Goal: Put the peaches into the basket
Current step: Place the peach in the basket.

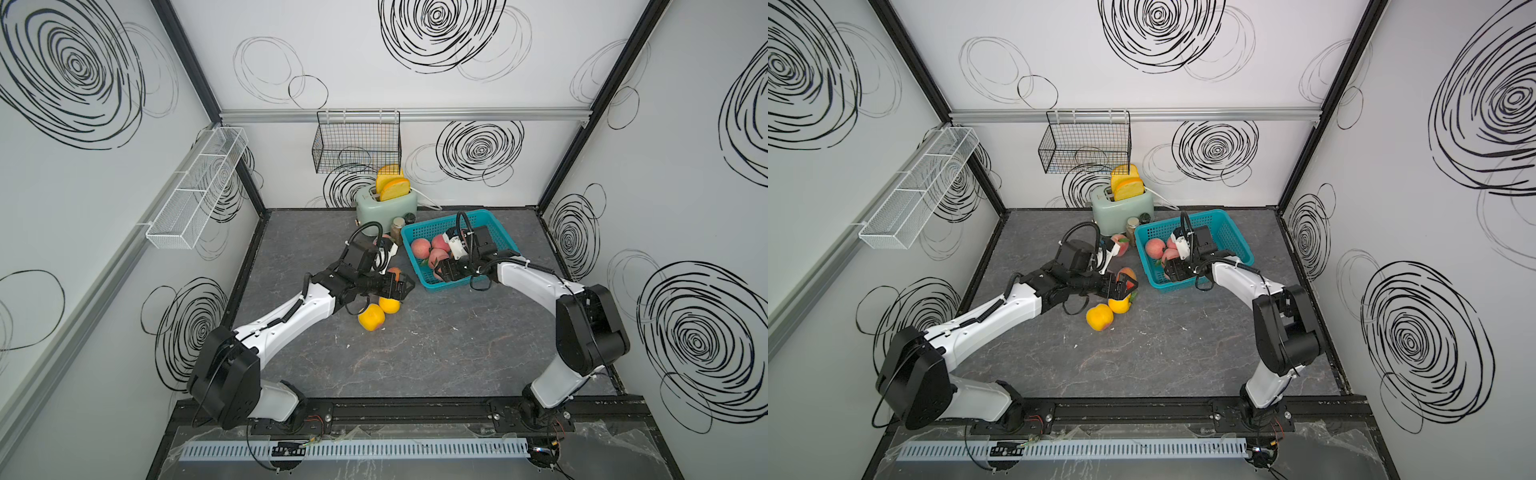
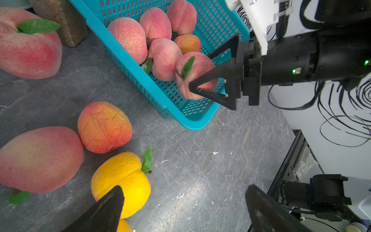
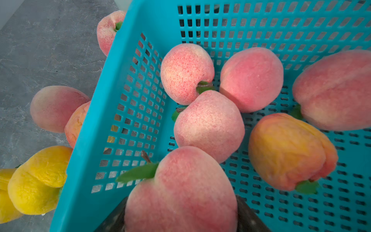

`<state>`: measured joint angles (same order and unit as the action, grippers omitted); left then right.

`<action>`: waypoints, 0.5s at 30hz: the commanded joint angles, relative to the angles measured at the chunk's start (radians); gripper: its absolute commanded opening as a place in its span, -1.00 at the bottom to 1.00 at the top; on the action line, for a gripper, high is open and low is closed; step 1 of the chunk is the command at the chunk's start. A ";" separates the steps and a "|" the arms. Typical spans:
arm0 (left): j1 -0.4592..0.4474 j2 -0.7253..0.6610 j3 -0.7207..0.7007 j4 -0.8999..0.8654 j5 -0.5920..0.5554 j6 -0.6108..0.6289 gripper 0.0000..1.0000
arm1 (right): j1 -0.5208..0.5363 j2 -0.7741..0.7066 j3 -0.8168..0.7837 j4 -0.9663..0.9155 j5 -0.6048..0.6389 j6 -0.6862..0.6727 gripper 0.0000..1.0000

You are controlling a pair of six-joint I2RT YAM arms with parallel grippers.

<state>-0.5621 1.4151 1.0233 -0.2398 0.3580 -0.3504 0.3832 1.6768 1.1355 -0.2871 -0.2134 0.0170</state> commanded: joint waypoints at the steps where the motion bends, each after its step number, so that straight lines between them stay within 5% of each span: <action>1: 0.002 0.003 0.024 0.024 -0.001 0.019 0.97 | 0.013 -0.008 0.028 -0.044 0.002 -0.022 0.47; 15: 0.002 -0.005 0.020 0.025 -0.001 0.016 0.97 | 0.023 0.002 0.031 -0.061 -0.007 -0.025 0.47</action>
<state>-0.5621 1.4151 1.0233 -0.2394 0.3580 -0.3508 0.4000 1.6760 1.1355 -0.3077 -0.2134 0.0135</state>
